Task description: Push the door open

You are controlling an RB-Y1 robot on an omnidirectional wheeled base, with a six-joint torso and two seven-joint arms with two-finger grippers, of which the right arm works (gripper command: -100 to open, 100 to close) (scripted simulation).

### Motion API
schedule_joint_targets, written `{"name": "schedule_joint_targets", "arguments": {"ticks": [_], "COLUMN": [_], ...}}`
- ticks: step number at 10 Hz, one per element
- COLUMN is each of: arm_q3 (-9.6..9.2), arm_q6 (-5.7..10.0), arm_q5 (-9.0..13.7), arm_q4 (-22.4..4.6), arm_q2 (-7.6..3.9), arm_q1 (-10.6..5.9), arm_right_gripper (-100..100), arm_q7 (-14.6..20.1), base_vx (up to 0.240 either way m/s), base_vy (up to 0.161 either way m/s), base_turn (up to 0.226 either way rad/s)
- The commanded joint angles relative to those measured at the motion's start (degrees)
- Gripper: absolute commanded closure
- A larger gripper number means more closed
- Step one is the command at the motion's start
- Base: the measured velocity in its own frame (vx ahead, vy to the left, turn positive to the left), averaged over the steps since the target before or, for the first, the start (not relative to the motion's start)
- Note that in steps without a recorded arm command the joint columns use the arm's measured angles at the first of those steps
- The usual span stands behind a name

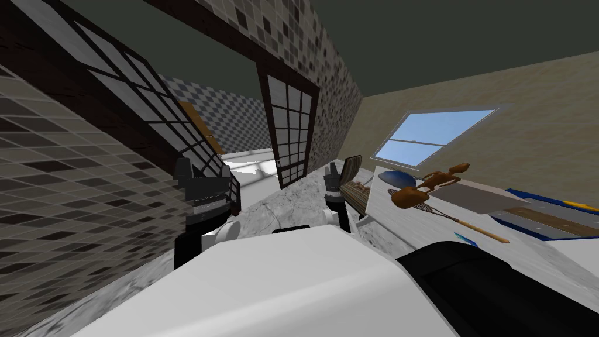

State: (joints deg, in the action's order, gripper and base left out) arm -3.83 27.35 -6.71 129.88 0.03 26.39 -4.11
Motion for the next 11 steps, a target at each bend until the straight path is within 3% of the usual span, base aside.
{"name": "schedule_joint_targets", "arguments": {"ticks": [1, 5, 11], "arm_q3": [-1.16, -3.26, -7.91], "arm_q6": [0.63, 1.77, 4.30], "arm_q5": [1.23, 3.45, 8.39], "arm_q4": [-2.06, -5.75, -13.97], "arm_q2": [-0.69, -1.68, -3.32], "arm_q1": [-0.69, -1.92, -4.67], "arm_right_gripper": [-100, -100, -100], "arm_q7": [1.53, 4.29, 10.42], "base_vx": [0.070, 0.108, 0.120], "base_vy": [0.010, 0.002, 0.003], "base_turn": [0.033, 0.030, 0.039]}}
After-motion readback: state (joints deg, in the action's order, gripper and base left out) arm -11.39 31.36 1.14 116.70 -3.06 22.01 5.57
